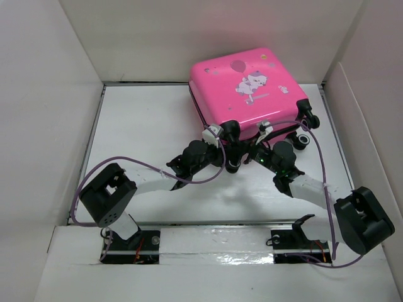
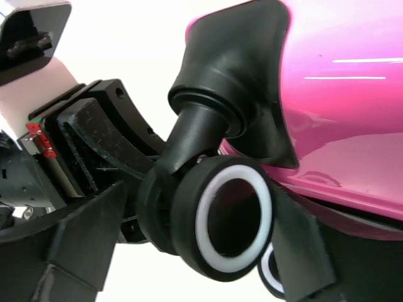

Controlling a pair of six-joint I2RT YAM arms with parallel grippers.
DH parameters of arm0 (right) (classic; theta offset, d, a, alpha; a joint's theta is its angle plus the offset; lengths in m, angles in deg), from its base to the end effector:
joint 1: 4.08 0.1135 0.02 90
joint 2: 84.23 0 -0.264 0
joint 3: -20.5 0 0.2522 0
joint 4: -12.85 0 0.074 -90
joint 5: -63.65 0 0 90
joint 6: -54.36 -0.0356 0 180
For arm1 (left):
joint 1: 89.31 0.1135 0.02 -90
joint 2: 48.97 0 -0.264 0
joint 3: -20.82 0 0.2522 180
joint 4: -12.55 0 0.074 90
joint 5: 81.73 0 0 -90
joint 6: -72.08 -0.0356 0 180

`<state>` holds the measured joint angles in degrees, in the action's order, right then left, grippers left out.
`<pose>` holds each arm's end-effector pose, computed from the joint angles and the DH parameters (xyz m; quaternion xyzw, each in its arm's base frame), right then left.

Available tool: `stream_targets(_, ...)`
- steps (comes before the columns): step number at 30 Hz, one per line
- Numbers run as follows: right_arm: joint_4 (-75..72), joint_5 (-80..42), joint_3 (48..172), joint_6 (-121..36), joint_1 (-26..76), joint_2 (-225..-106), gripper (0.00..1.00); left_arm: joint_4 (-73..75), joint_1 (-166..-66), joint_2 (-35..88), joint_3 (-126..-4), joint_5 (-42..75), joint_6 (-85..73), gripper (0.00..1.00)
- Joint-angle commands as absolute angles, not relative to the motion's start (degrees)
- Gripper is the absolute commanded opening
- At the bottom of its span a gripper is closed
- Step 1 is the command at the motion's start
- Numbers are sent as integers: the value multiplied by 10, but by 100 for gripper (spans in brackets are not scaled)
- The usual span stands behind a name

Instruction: Pack the luggage

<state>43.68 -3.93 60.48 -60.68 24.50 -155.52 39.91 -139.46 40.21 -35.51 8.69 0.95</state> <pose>0.2198 0.1352 0.2316 -0.1583 0.6920 0.4347 0.5542 0.2159 -0.2590 0.2302 0.2019 0.7121 -0.3832 0.5526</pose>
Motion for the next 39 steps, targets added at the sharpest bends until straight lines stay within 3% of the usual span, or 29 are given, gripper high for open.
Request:
stream_targets(1,503,-60,627,-605,245,-1547,87,476,-1405,378,-354,118,19,0)
stream_targets(2,495,-67,627,-598,245,-1538,73,475,-1405,378,-353,118,19,0)
stream_targets(4,462,-94,629,-590,250,-1525,61,475,-1405,377,-350,116,18,0)
stream_targets(5,448,-102,632,-577,250,-1519,50,475,-1405,377,-350,116,19,0)
stream_targets(8,366,-140,658,-532,268,-1491,35,475,-1405,376,-348,115,18,0)
stream_targets(13,148,-316,739,-430,319,-1460,28,474,-1405,372,-338,107,16,0)
stream_targets(18,44,-447,793,-378,352,-1466,15,449,-1405,365,-333,62,-3,0)
stream_targets(26,30,-477,773,-375,357,-1448,3,404,-1405,351,-300,-9,-25,0)
stream_targets(32,25,-487,765,-372,357,-1429,2,346,-1398,329,-273,-77,-11,0)
stream_targets(39,18,-479,763,-374,357,-1406,1,315,-1303,295,-238,-120,44,0)
